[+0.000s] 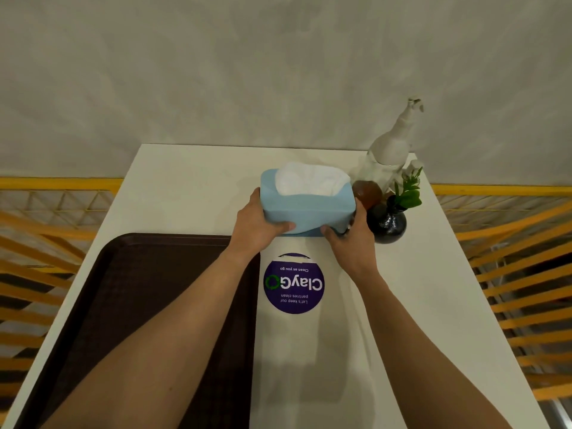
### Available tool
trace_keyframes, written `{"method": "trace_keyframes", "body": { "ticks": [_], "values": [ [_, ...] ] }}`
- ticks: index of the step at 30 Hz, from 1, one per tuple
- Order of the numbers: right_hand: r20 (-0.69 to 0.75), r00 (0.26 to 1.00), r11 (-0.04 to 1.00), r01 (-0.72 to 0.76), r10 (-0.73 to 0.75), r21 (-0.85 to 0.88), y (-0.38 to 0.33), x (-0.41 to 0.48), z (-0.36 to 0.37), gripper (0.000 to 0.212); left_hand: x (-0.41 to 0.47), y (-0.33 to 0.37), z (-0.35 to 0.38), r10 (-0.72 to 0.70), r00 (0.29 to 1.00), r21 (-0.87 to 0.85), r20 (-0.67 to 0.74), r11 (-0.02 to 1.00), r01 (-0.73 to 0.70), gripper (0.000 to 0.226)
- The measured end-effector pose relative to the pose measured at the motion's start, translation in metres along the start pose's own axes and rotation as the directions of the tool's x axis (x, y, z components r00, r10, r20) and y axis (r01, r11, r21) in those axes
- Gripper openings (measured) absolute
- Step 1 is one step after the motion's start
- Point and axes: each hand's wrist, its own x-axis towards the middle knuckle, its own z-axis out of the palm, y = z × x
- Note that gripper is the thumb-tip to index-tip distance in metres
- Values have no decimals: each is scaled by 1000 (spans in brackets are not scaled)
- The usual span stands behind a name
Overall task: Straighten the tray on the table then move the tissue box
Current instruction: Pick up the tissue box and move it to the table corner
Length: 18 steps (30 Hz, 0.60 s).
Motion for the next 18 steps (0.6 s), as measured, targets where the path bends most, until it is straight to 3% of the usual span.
{"method": "trace_keyframes", "body": {
  "ticks": [8, 18],
  "values": [
    [25, 999, 999, 33, -34, 40, -24, 6, 18, 76, 2, 3, -38, 37, 998, 13, -41, 999, -37, 87],
    [73, 989, 991, 126, -129, 41, -89, 2, 86, 72, -5, -12, -140, 98, 987, 32, -126, 995, -95, 84]
  ]
}}
